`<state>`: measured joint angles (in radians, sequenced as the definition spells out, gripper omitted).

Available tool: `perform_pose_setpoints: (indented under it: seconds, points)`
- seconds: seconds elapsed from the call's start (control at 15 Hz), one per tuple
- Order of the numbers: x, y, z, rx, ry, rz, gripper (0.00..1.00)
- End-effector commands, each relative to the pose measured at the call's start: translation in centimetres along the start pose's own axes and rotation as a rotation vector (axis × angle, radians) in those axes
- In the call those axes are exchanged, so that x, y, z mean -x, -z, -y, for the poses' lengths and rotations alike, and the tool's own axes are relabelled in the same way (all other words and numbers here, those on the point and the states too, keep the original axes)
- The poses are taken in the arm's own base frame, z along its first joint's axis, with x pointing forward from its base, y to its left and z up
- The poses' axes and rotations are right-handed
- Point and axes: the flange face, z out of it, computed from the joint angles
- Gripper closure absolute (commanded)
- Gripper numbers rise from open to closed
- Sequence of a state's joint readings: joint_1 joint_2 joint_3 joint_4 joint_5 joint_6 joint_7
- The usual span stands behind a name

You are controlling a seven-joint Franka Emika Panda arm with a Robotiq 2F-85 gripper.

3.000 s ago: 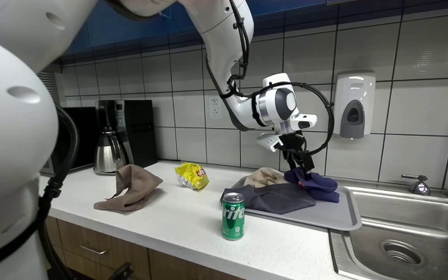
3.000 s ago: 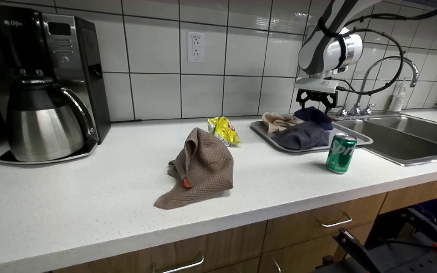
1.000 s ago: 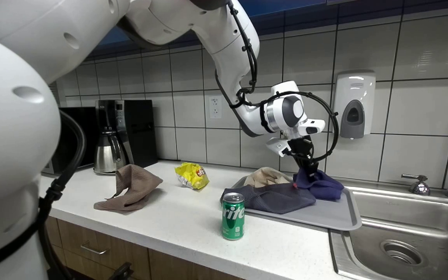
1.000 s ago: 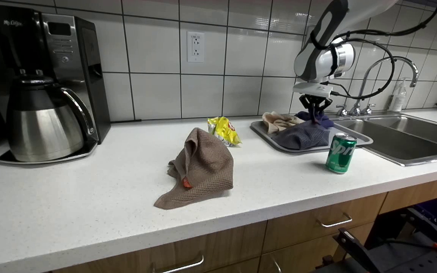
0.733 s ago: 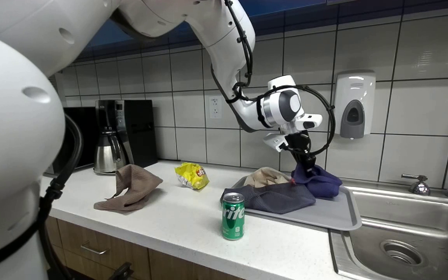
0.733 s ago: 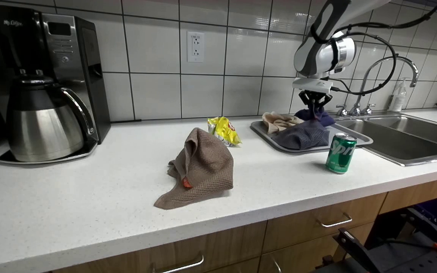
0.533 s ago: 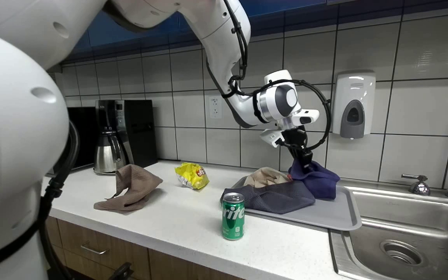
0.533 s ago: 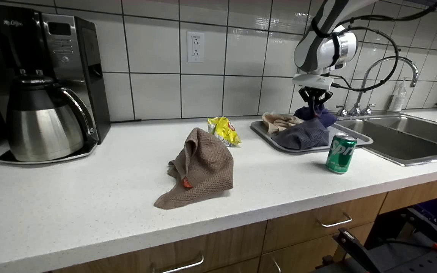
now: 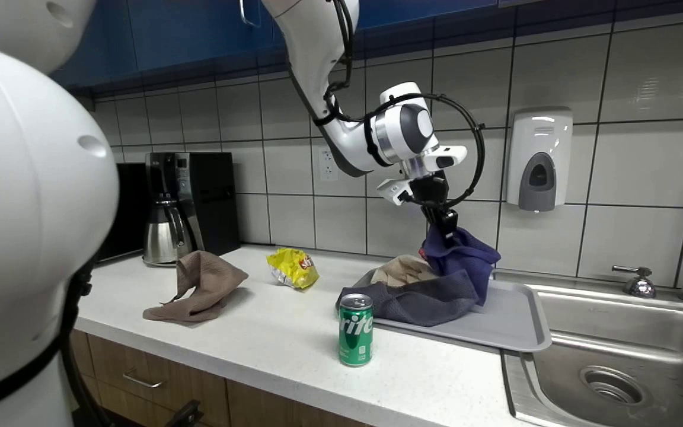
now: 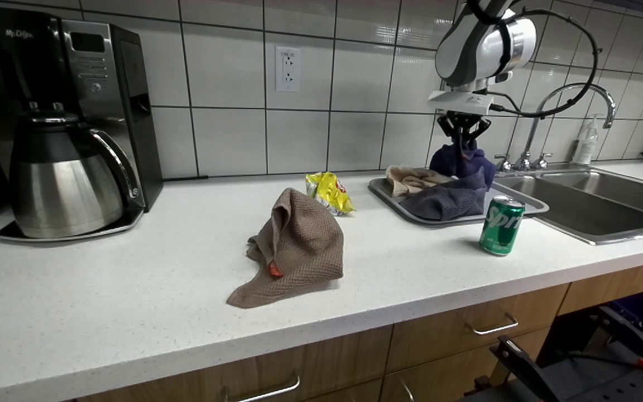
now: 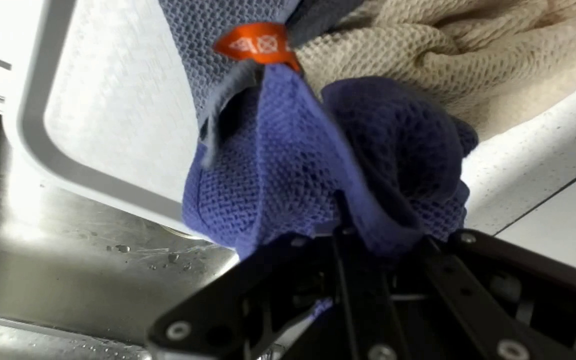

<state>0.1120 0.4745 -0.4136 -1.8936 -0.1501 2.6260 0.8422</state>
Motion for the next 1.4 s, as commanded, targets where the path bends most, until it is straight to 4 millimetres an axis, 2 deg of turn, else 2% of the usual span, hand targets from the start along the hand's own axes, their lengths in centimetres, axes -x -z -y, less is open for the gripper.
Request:
perform_pose_setpoints:
  seconds: [0.0, 0.4, 0.73, 1.0, 1.33]
  points:
    - [1.7, 3.5, -0.9, -0.017, -0.009, -0.018, 0.98]
    - [3.9, 7.2, -0.3, -0.039, 0.020, -0.050, 0.98]
    - [6.3, 9.7, 1.0, -0.075, 0.052, -0.058, 0.98]
    - [8.3, 10.7, 2.6, -0.109, 0.089, -0.047, 0.98]
    - [10.1, 10.9, 4.6, -0.142, 0.137, -0.033, 0.98]
